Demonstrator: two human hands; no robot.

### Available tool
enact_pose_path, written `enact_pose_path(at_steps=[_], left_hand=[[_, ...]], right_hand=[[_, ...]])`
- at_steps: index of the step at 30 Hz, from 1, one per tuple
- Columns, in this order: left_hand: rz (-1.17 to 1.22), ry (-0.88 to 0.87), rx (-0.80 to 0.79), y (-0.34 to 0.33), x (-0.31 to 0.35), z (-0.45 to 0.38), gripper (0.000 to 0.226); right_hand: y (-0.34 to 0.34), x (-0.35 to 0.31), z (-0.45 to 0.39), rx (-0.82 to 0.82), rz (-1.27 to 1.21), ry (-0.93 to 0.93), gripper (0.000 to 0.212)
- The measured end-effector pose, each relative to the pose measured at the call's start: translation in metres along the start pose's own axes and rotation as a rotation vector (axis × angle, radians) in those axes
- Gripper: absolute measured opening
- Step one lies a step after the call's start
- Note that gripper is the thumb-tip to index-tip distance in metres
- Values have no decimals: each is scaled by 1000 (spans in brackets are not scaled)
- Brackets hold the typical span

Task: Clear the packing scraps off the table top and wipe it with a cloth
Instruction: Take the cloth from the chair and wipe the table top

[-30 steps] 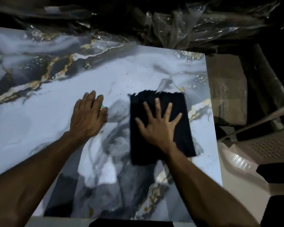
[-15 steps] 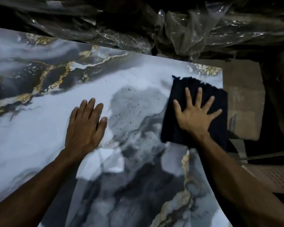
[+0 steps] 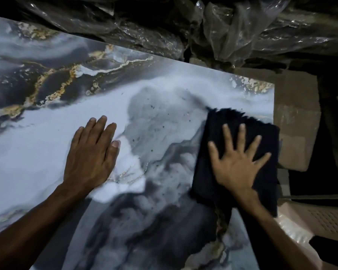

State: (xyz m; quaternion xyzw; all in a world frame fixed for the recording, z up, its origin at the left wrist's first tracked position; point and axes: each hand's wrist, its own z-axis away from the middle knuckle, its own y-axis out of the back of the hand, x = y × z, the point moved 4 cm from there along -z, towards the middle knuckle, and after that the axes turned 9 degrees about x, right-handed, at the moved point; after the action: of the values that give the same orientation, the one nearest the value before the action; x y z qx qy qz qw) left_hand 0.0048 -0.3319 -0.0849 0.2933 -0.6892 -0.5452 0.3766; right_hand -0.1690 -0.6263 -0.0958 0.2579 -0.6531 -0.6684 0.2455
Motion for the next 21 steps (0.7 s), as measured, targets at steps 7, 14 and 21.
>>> enact_pose_path(at_steps=[7,14,21], left_hand=[[16,6,13,0,1,-1,56],[44,39,43,-2,-5,0,59],[-38,134,71,0,-8,3,61]], right_hand=[[3,-3,-141,-21,-98,-106,75],[-3,-132,-132,-34,-80,228,70],[-7,-112,53,5,-84,520,65]])
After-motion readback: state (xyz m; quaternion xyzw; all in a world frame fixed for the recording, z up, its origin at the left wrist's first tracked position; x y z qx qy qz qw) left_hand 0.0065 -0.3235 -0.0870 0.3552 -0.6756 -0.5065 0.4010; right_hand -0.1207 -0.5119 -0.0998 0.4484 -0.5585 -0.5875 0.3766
